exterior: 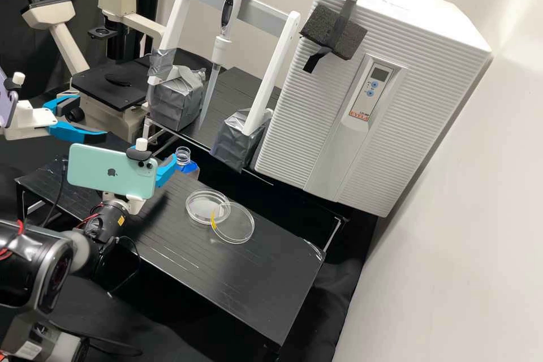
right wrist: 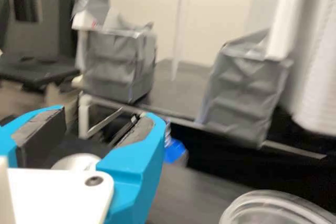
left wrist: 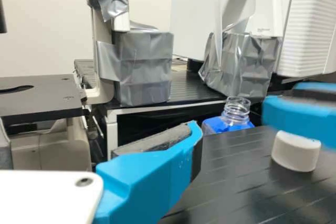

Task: Open the bottle

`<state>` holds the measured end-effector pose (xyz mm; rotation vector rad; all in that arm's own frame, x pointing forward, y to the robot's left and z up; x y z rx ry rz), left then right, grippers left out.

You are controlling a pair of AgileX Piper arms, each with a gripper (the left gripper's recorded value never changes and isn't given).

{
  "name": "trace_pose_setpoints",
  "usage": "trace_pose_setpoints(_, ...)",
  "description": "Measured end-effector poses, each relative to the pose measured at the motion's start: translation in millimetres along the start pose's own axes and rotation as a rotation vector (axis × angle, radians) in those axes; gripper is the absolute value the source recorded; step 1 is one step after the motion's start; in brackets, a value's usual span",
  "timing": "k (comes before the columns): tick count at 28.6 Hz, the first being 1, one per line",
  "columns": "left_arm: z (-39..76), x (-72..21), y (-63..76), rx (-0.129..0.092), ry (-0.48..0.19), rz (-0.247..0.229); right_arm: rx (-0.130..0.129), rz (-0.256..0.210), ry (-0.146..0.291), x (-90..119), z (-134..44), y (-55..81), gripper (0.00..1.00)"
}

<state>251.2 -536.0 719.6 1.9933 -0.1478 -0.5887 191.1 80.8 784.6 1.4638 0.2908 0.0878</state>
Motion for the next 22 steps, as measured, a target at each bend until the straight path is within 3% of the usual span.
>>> trace_pose_setpoints(1,0.0,-0.4,-0.5,0.012,0.0,-0.002,-0.005,0.046,-0.001,-0.6,-2.5,2.5,1.0)
trace_pose_setpoints(4,2.1,-1.2,-1.2,0.019,0.001,-0.003,-0.017,0.109,0.037,-1.5,-8.4,6.3,1.0)
trace_pose_setpoints(6,3.5,-1.2,-1.7,0.044,0.011,0.001,-0.023,0.146,0.066,-1.3,-9.7,8.1,1.0)
trace_pose_setpoints(7,4.1,-1.2,-1.9,0.056,0.02,0.003,-0.014,0.157,0.083,-1.8,-9.3,9.4,1.0)
trace_pose_setpoints(11,4.5,-2.1,-2.5,0.072,0.043,0.01,0.01,0.155,0.08,-1.6,-4.8,9.3,1.0)
trace_pose_setpoints(16,5.3,-6.8,1.4,0.065,0.039,0.088,0.007,0.142,0.081,-1.8,-3.4,7.3,1.0)
trace_pose_setpoints(22,7.9,-10.2,2.8,0.057,0.039,0.109,0.007,0.142,0.082,-1.8,-3.5,7.3,1.0)
